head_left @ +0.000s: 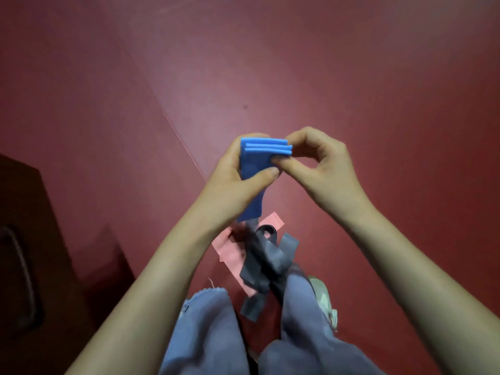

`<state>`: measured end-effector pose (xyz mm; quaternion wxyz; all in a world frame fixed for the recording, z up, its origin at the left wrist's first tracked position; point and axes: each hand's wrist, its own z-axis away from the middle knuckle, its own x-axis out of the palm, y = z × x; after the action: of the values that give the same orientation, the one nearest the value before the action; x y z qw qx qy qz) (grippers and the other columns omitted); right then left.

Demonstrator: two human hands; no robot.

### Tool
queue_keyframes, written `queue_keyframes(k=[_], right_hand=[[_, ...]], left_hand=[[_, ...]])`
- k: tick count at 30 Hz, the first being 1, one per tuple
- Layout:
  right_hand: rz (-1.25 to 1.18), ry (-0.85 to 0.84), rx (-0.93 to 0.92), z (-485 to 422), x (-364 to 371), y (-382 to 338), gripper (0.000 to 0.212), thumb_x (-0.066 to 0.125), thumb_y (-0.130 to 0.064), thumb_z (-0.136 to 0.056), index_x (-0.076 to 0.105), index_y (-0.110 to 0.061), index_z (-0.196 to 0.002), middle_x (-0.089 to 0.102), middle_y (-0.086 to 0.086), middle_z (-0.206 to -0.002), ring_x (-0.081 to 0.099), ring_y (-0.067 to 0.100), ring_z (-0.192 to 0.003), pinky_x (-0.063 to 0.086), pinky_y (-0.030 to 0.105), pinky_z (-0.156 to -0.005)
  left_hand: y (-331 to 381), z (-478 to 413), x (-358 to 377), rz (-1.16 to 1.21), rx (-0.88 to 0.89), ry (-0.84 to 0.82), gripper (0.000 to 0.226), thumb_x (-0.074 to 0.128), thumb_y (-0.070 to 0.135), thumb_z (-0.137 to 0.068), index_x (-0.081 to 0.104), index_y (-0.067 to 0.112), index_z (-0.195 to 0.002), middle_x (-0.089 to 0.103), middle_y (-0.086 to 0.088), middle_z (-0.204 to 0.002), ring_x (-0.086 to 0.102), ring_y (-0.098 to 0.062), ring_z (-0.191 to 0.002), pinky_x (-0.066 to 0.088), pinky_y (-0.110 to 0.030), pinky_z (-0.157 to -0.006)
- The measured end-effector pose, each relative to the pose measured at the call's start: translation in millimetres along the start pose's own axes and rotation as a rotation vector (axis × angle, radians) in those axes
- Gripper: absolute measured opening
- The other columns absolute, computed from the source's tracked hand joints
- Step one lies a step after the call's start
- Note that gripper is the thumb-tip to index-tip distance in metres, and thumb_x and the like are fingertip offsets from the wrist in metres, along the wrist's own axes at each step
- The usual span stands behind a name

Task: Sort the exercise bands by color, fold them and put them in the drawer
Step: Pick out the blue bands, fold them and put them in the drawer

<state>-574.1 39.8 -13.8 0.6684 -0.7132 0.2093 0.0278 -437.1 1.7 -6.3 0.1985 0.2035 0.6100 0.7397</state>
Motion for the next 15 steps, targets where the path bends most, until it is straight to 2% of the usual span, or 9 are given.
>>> queue_keyframes(k=[2,5,8,11,15], right_hand=[[-0.055,-0.037,-0.003,2,-6,-17,0.03,0.067,-0.003,-0.074,0.053,-0.029,-0.067,0.058,-0.014,-0.065,0.054,-0.004,-0.064,0.044,0.009,-0.066],[-0.1,-0.04,-0.03,16,-22,-61,0.031,0.067,-0.002,-0.075,0.054,-0.028,-0.065,0.058,-0.016,-0.057,0.051,-0.004,-0.059,0.043,0.01,-0.06],[-0.168,-0.027,-0.067,29,-35,-95,0.024,0.065,-0.006,-0.073,0.056,-0.027,-0.065,0.061,-0.019,-0.058,0.054,-0.005,-0.059,0.046,0.013,-0.06],[-0.211,-0.016,-0.11,44,-47,-128,0.025,0.064,-0.003,-0.073,0.056,-0.025,-0.064,0.062,-0.019,-0.057,0.055,-0.005,-0.056,0.046,0.012,-0.058],[-0.217,-0.028,-0.168,69,-62,-169,0.023,0.069,-0.012,-0.069,0.062,-0.031,-0.06,0.062,-0.018,-0.061,0.055,-0.004,-0.061,0.047,0.013,-0.063]], left_hand=[[13,8,2,-0.003,-0.004,0.018,0.041,0.057,-0.006,-0.082,0.048,0.032,-0.095,0.057,0.012,-0.089,0.056,0.014,-0.069,0.046,-0.005,-0.066],[50,34,10,-0.017,-0.009,0.025,0.042,0.052,-0.01,-0.083,0.051,0.031,-0.093,0.059,0.011,-0.085,0.059,0.012,-0.064,0.047,-0.006,-0.06],[75,58,15,-0.086,-0.044,-0.03,0.031,0.052,-0.004,-0.085,0.058,0.026,-0.088,0.063,0.012,-0.082,0.059,0.013,-0.063,0.047,-0.005,-0.064],[94,84,21,-0.147,-0.088,-0.011,0.018,0.054,0.005,-0.087,0.062,0.021,-0.089,0.064,0.012,-0.08,0.056,0.015,-0.059,0.045,-0.003,-0.064],[122,118,31,-0.167,-0.045,0.116,0.01,0.055,0.008,-0.088,0.063,0.014,-0.084,0.063,-0.003,-0.083,0.053,-0.002,-0.063,0.042,-0.006,-0.056]])
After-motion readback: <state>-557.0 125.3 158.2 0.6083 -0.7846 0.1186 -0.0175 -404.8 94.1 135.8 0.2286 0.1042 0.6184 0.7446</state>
